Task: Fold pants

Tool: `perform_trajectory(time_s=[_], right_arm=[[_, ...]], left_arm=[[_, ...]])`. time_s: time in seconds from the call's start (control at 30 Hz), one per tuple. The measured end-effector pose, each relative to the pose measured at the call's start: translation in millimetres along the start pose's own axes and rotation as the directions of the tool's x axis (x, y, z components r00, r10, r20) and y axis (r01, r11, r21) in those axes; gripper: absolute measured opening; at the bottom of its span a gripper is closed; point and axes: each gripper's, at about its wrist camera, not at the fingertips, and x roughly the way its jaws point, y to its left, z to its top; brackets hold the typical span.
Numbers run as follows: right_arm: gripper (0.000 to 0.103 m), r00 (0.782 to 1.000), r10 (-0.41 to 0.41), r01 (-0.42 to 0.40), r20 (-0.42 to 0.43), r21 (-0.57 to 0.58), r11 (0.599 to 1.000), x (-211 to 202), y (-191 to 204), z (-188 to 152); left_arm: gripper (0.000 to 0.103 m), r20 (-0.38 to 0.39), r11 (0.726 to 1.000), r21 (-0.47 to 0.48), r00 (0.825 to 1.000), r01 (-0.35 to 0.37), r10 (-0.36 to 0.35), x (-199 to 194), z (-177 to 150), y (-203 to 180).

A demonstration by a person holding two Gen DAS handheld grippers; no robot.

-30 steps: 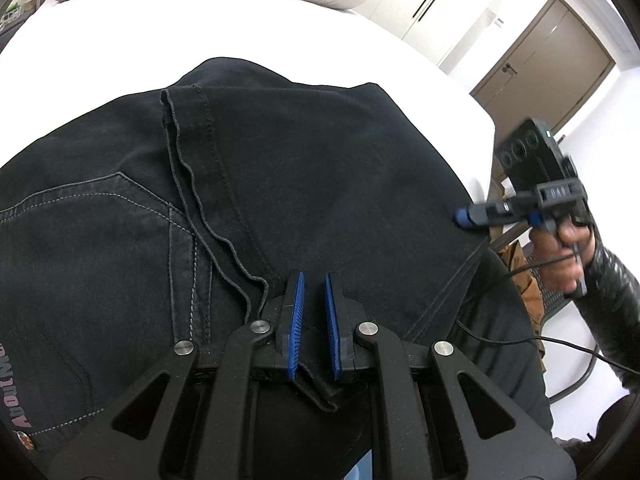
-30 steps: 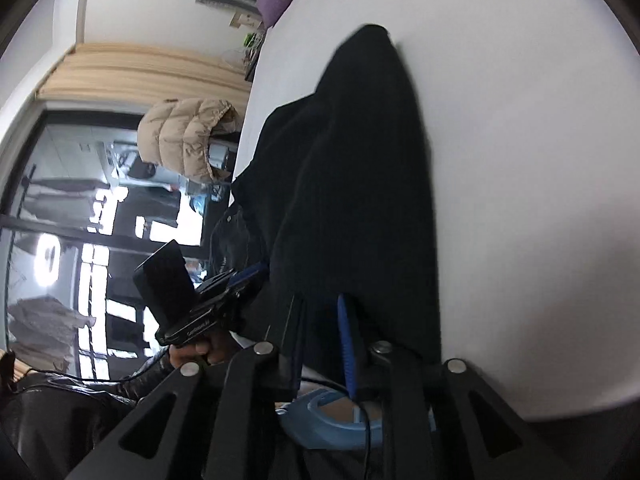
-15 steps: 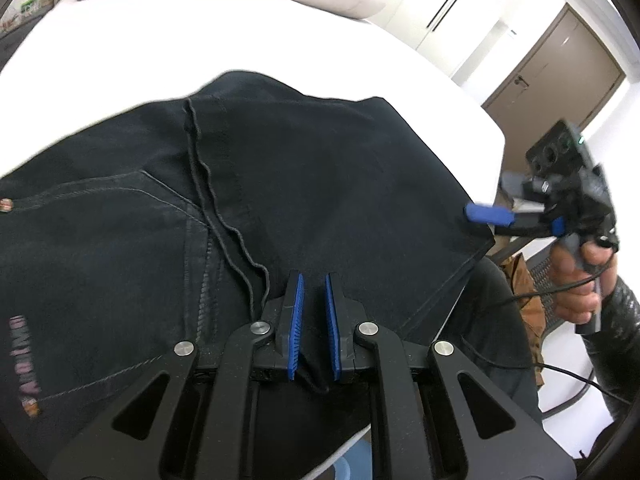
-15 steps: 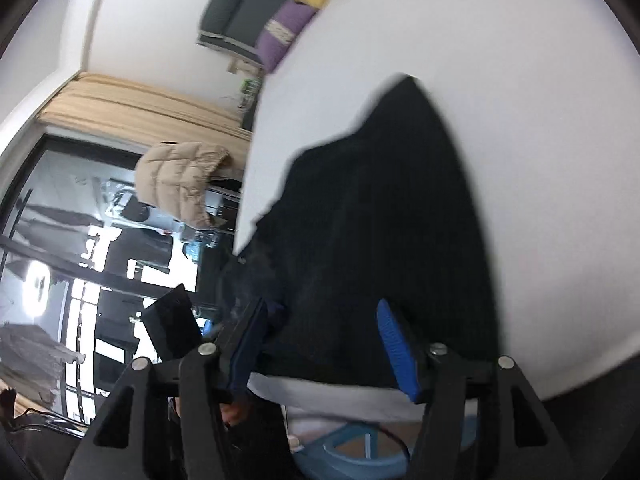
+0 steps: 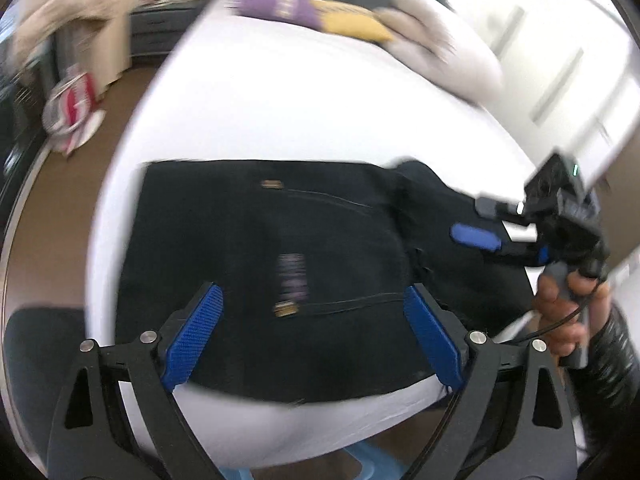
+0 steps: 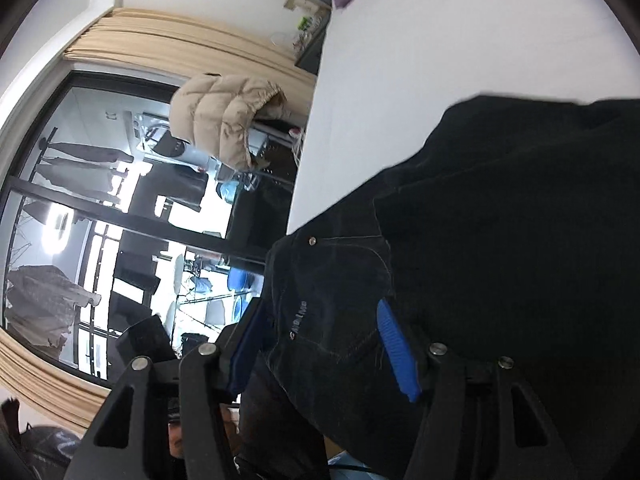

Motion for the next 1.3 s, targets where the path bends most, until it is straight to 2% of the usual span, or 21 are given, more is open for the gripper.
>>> perform_trajectory(time_s=[0.03, 0.1, 0.17, 0.2, 0.27, 0.33, 0.47, 0.63, 0.77, 0.83, 0.9, 1.0, 1.03, 1.1, 1.17, 1.23, 1.3], right_arm=[[0.061, 1.0, -0.004, 0.004, -0.014, 0.012, 1.0, 6.8, -2.4, 1.0], [0.059, 0.996, -0.065, 0.068, -0.061, 0.046, 0.997, 21.4, -17.1, 0.7], [0.036, 0.992, -0.096, 0.103, -0.076, 0.093, 0.99, 23.5, -37.6, -3.2], [0.031, 0.994, -0.081, 0.089, -0.067, 0.119, 0.989, 19.3, -46.1, -3.8], [0.009, 0.993, -0.093, 0.103, -0.067, 0.157, 0.982, 15.3, -56.1, -5.1], [0.001, 0.991, -0.115, 0.126, -0.073, 0.161, 0.979, 14.6, -59.8, -9.0], [0.0, 0.99, -0.124, 0.135, -0.072, 0.171, 0.976, 12.0, -62.9, -10.9], [0.0, 0.99, -0.123, 0.133, -0.07, 0.178, 0.975, 13.6, -60.3, -9.9], [0.0, 0.99, -0.125, 0.135, -0.067, 0.177, 0.975, 15.4, -58.7, -10.4], [0.0, 0.99, -0.123, 0.133, -0.066, 0.18, 0.975, 14.2, -59.2, -10.9], [0.0, 0.99, -0.123, 0.133, -0.065, 0.18, 0.975, 14.3, -58.2, -10.9], [0.0, 0.991, -0.121, 0.131, -0.065, 0.183, 0.974, 14.8, -58.8, -10.5], [0.0, 0.991, -0.12, 0.131, -0.066, 0.183, 0.974, 15.0, -59.0, -10.2], [0.0, 0.991, -0.119, 0.129, -0.065, 0.186, 0.974, 15.5, -59.3, -9.9], [0.0, 0.99, -0.121, 0.131, -0.068, 0.186, 0.974, 16.0, -59.1, -9.9], [0.0, 0.989, -0.126, 0.137, -0.072, 0.188, 0.973, 16.4, -58.5, -9.2], [0.0, 0.988, -0.136, 0.148, -0.077, 0.187, 0.971, 16.7, -57.1, -8.6]], left_arm=[[0.093, 0.005, 0.998, -0.054, 1.0, -0.009, 0.009, -6.3, -2.2, 14.4], [0.093, 0.004, 0.981, -0.192, 1.0, -0.018, 0.019, -16.9, -8.7, 50.9], [0.093, -0.01, 0.954, -0.298, 1.0, -0.03, 0.028, -21.9, -16.1, 79.1], [0.093, -0.012, 0.943, -0.331, 1.0, -0.029, 0.027, -25.7, -19.1, 89.8], [0.093, -0.015, 0.908, -0.419, 1.0, -0.018, 0.013, -29.2, -26.7, 109.8], [0.093, -0.024, 0.875, -0.483, 1.0, 0.002, -0.015, -28.8, -31.4, 123.9], [0.092, -0.054, 0.818, -0.573, 0.993, 0.054, -0.104, -12.3, -43.8, 134.7], [0.095, 0.0, 0.769, -0.631, 0.992, 0.1, -0.129, -4.8, -51.1, 147.4], [0.095, 0.03, 0.745, -0.654, 0.989, 0.13, -0.146, -3.1, -52.7, 154.8], [0.092, 0.052, 0.733, -0.662, 0.985, 0.156, -0.163, -2.0, -50.8, 155.1], [0.073, 0.078, 0.711, -0.676, 0.978, 0.194, -0.194, -2.5, -47.7, 158.2], [0.061, 0.083, 0.679, -0.703, 0.972, 0.213, -0.219, 3.2, -45.6, 161.2], [0.058, 0.088, 0.663, -0.716, 0.97, 0.22, -0.227, 3.9, -47.3, 164.3], [0.04, 0.097, 0.62, -0.75, 0.965, 0.231, -0.242, 5.8, -52.9, 171.6], [0.032, 0.104, 0.587, -0.774, 0.962, 0.238, -0.253, 6.2, -57.1, 178.1], [0.029, 0.116, 0.582, -0.776, 0.961, 0.245, -0.25, 4.6, -57.9, 179.5], [0.024, 0.131, 0.598, -0.761, 0.962, 0.252, -0.239, -0.1, -55.5, 175.6]])
